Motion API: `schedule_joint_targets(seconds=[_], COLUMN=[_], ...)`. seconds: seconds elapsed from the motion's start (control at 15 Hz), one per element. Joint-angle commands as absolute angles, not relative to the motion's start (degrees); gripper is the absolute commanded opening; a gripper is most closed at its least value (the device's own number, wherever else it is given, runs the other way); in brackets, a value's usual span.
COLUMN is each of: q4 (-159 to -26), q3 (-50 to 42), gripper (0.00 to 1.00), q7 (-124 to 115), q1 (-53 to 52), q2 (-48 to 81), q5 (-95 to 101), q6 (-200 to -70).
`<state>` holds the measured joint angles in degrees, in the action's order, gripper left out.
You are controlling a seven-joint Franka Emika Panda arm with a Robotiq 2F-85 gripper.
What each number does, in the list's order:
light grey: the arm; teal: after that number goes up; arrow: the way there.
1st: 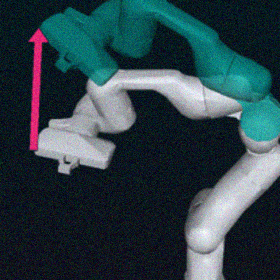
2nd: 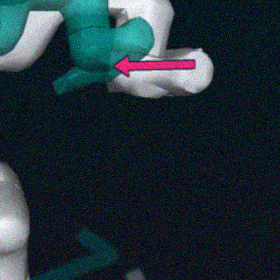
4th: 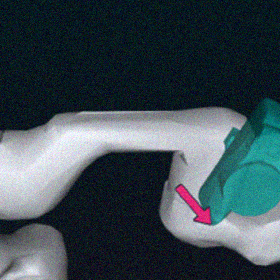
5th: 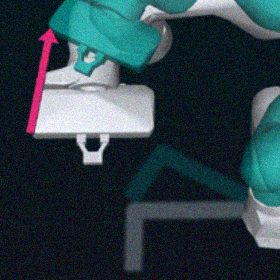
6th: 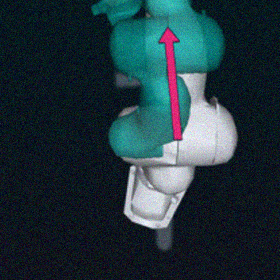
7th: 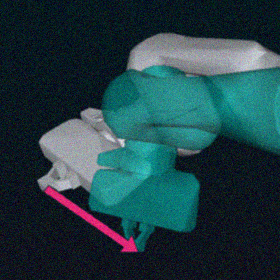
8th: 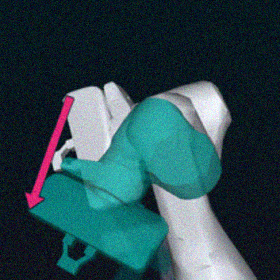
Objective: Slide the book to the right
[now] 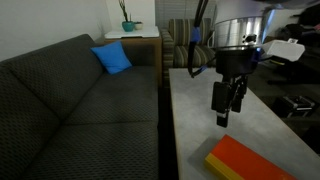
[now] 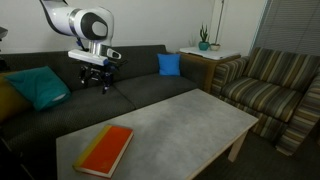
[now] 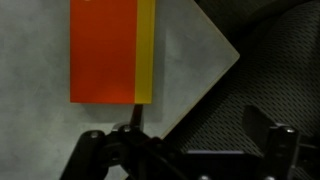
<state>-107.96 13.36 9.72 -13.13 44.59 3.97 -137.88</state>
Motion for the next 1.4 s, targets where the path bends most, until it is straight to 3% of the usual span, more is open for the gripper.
schedule_joint_targets(seconds=[0.0,1.27,1.33], q4=[-106.02,-84.94,-88.53], q3=[12.70,16.08,15.26], gripper=[1.00,1.00,1.00], q7=[9.01,12.20,10.63], q1=[-14.11,-15.60,-15.78], q2=[46.61,69.23,66.53], q5=[4.28,2.77,3.38], q6=[-137.14,-122.99,-126.29])
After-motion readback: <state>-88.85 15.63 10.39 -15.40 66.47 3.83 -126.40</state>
